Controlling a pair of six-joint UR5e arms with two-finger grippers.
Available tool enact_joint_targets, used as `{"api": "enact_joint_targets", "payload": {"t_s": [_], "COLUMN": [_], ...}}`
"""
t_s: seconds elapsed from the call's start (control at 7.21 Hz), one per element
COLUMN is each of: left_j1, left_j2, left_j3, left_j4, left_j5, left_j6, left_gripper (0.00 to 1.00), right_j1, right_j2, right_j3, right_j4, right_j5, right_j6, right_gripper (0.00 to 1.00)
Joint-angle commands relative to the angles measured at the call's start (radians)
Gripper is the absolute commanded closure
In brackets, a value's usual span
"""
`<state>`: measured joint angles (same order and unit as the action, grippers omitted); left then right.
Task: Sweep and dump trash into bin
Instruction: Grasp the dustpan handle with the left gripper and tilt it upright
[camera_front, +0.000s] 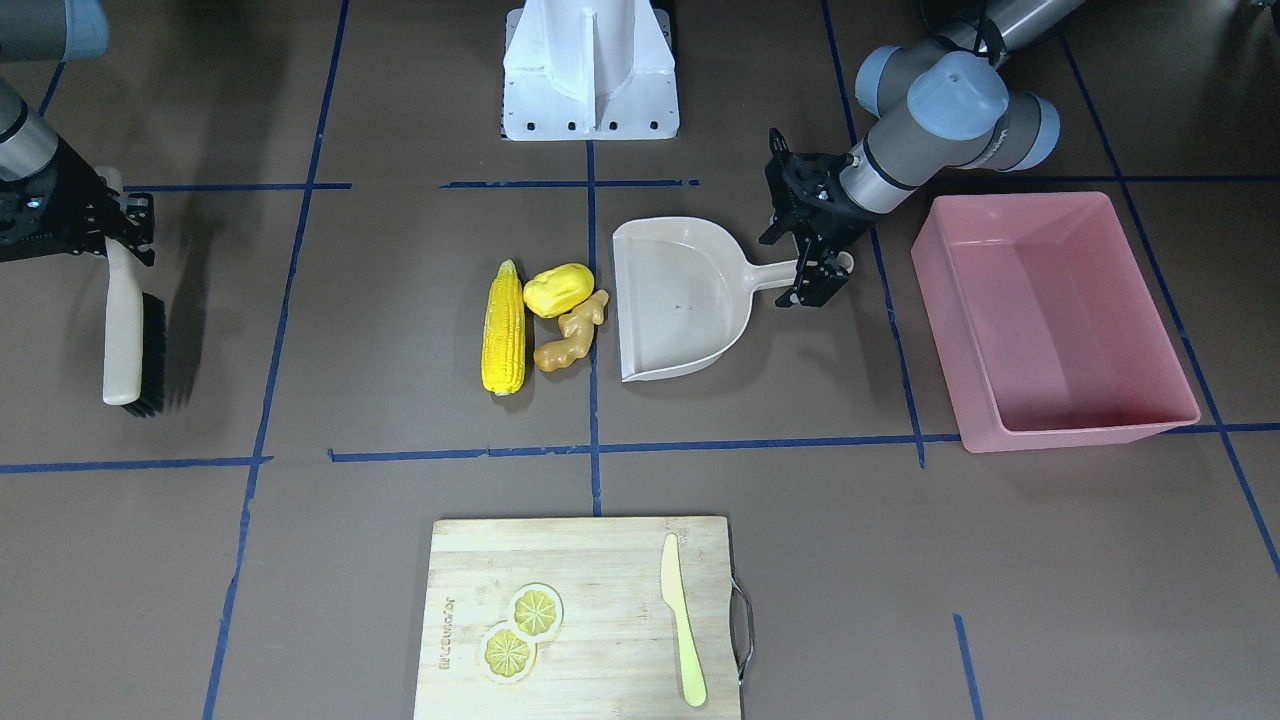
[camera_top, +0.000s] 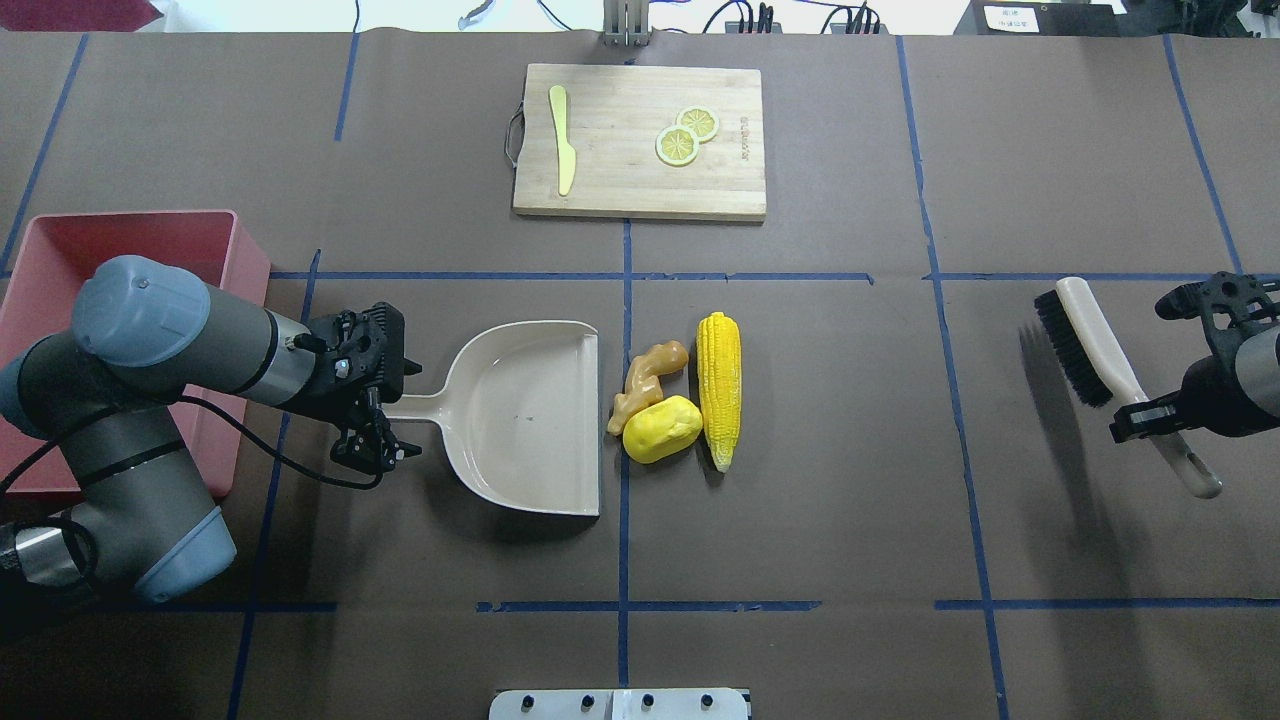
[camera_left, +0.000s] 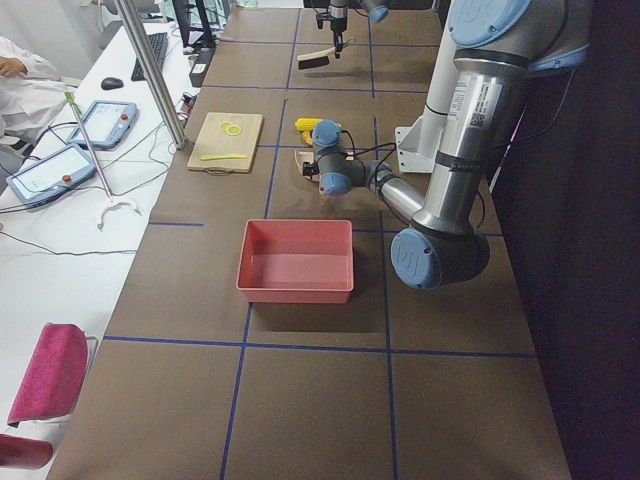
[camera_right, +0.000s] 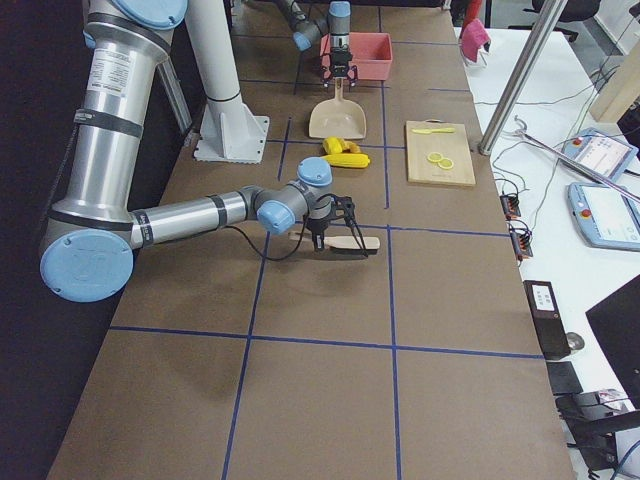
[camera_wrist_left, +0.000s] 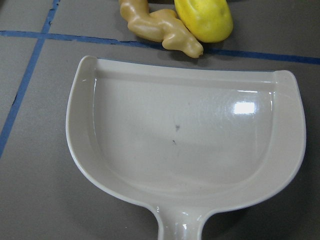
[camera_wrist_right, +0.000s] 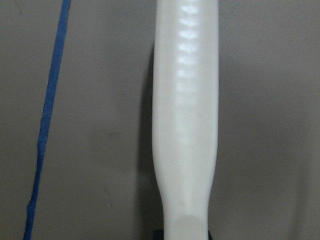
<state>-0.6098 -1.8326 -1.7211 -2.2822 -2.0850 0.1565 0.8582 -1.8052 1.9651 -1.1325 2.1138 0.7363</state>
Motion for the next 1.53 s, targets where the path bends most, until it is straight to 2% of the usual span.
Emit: {"api": "enact_joint_targets", "payload": {"t_s": [0.0, 0.14, 0.42, 0.56, 0.69, 0.83, 0.97, 1.25, 1.39], "left_j1": [0.01, 0.01, 0.01, 0.01, 0.016, 0.016, 0.016, 0.001, -0.019], "left_j2": [-0.002, -0.002, -0.004, -0.002, -0.005, -0.017, -0.02, -0.022, -0.017], "left_j3": [0.061, 0.061, 0.061, 0.061, 0.06, 0.057, 0.054, 0.045, 0.038], "left_j4": [-0.052, -0.062, -0.059, -0.057, -0.057, -0.057, -0.056, -0.054, -0.046], "left_j5": [-0.003, -0.006, -0.009, -0.009, -0.01, -0.009, -0.01, -0.01, -0.01], "left_j6": [0.002, 0.0, -0.012, -0.008, -0.002, -0.002, 0.0, 0.009, 0.017], "left_gripper": [0.01, 0.02, 0.25, 0.4, 0.6, 0.69, 0.77, 0.82, 0.9], "right_j1": [-0.001, -0.001, -0.001, -0.001, -0.001, -0.001, -0.001, -0.001, -0.001], "right_j2": [0.0, -0.002, 0.0, -0.002, 0.0, -0.002, -0.002, -0.002, -0.002], "right_j3": [0.0, 0.0, 0.0, 0.0, 0.0, 0.0, 0.0, 0.0, 0.0], "right_j4": [0.0, -0.001, 0.0, 0.0, 0.0, 0.0, 0.0, 0.0, 0.0], "right_j5": [0.0, 0.0, 0.0, 0.0, 0.0, 0.0, 0.0, 0.0, 0.0], "right_j6": [0.0, 0.0, 0.0, 0.0, 0.0, 0.0, 0.0, 0.0, 0.0], "right_gripper": [1.0, 1.0, 1.0, 1.0, 1.0, 1.0, 1.0, 1.0, 1.0]}}
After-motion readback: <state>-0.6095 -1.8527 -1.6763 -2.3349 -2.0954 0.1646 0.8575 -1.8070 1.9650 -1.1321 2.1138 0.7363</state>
